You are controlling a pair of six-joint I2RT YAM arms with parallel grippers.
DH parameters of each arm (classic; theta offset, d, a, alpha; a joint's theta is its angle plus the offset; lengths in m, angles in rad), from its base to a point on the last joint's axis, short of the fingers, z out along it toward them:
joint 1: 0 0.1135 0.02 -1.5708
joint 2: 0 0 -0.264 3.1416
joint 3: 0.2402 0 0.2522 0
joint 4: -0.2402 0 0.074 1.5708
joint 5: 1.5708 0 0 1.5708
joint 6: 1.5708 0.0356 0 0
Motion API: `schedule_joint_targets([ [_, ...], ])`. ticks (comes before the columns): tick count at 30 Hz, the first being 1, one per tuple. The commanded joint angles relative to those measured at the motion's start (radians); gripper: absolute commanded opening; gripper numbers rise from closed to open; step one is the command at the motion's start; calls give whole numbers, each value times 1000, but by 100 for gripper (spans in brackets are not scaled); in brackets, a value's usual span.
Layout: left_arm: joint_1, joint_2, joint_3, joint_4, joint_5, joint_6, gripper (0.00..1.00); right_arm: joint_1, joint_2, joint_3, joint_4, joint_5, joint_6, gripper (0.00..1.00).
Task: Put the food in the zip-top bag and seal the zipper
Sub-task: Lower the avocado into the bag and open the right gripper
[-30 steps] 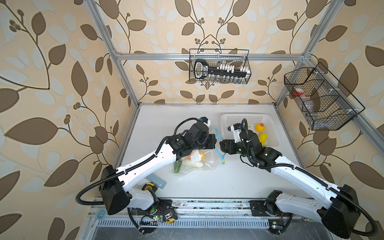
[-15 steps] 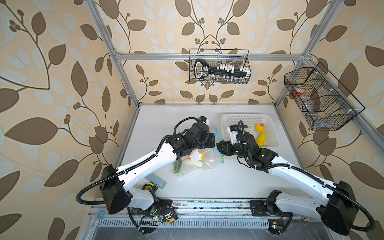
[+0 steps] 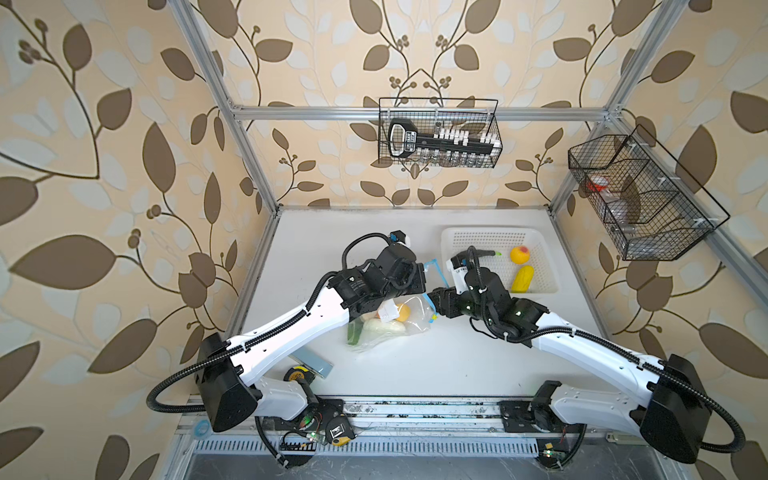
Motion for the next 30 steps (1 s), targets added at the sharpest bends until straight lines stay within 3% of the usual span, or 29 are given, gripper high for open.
schedule_joint_targets([
  [1,7,-54,-15,-5,-53,-27,0,9,19,-4,-20,24,8,47],
  [16,-2,-83,-61,21,-74,-73,0,16,36,-3,-84,85,-1,48],
  [30,-4,-55,-35,12,-66,-69,0,16,51,13,-82,65,-13,65],
])
